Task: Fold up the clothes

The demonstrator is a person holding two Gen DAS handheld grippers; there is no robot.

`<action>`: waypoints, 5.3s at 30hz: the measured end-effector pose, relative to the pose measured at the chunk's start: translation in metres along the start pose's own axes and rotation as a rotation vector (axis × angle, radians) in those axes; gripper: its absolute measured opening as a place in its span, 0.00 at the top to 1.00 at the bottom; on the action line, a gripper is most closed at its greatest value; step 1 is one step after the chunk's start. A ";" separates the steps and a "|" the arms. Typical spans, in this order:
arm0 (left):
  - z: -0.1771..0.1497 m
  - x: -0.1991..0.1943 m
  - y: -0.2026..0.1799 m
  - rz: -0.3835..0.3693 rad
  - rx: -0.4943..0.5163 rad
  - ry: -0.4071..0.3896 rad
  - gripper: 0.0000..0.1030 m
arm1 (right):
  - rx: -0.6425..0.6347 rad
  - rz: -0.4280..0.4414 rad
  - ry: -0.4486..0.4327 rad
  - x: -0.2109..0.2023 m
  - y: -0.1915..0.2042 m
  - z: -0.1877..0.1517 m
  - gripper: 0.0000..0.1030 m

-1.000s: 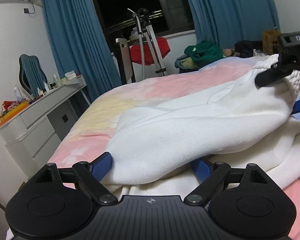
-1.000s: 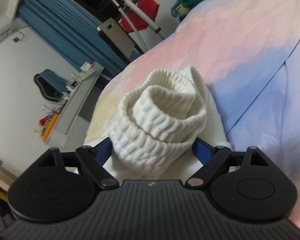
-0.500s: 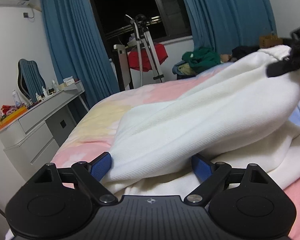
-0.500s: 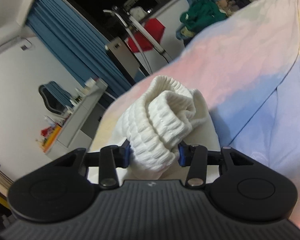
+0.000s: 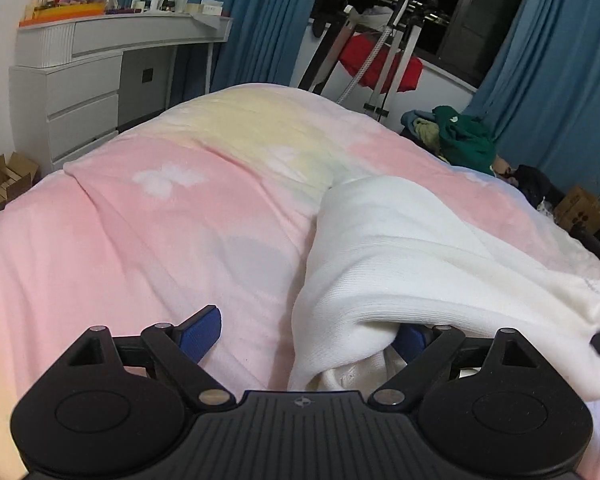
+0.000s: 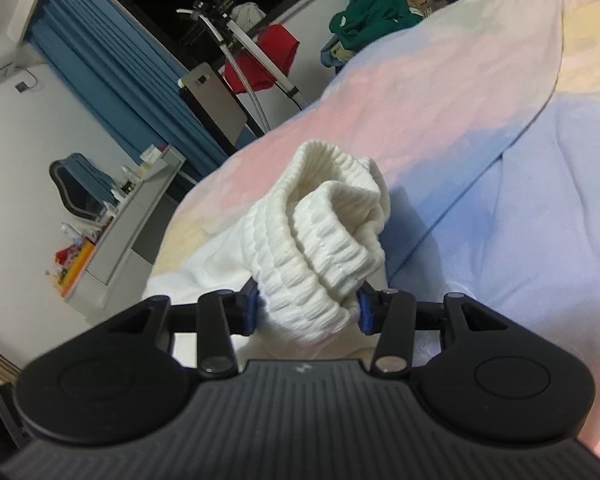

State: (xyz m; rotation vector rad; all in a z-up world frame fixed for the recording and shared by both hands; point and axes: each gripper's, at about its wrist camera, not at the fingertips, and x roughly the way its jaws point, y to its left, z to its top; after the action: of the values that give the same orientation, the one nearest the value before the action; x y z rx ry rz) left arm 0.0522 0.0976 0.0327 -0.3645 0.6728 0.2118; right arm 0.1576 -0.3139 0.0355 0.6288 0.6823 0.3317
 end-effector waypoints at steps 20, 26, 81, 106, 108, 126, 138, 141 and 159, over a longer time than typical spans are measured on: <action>0.010 0.020 0.020 0.000 -0.136 0.051 0.12 | 0.256 0.112 0.192 0.039 -0.045 -0.024 0.12; 0.010 0.020 0.015 0.004 -0.108 0.062 0.12 | 0.208 0.067 0.171 0.027 -0.033 -0.021 0.21; 0.014 0.075 0.002 -0.430 -0.275 0.217 0.13 | -0.022 0.036 0.014 0.001 0.018 0.003 0.55; 0.087 0.177 -0.319 -0.657 -0.021 0.063 0.15 | 0.164 0.103 -0.434 -0.100 -0.117 0.149 0.76; 0.082 0.195 -0.350 -0.659 0.050 0.064 0.14 | 0.218 0.077 -0.461 -0.098 -0.148 0.150 0.84; 0.029 0.202 -0.326 -0.522 0.269 0.137 0.11 | 0.417 -0.025 -0.355 -0.084 -0.184 0.108 0.82; 0.002 0.163 -0.288 -0.405 0.343 0.076 0.10 | 0.530 -0.165 -0.421 -0.105 -0.188 0.089 0.35; -0.010 0.163 -0.265 -0.382 0.308 0.099 0.09 | 0.577 -0.151 -0.455 -0.112 -0.195 0.087 0.35; -0.043 0.162 -0.213 -0.387 0.397 0.080 0.06 | 0.561 -0.146 -0.259 -0.067 -0.165 0.107 0.20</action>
State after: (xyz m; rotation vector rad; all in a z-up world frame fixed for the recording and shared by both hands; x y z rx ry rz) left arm 0.2168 -0.1023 -0.0468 -0.1157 0.6917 -0.3037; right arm 0.1942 -0.5185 0.0276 1.1264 0.5664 -0.0870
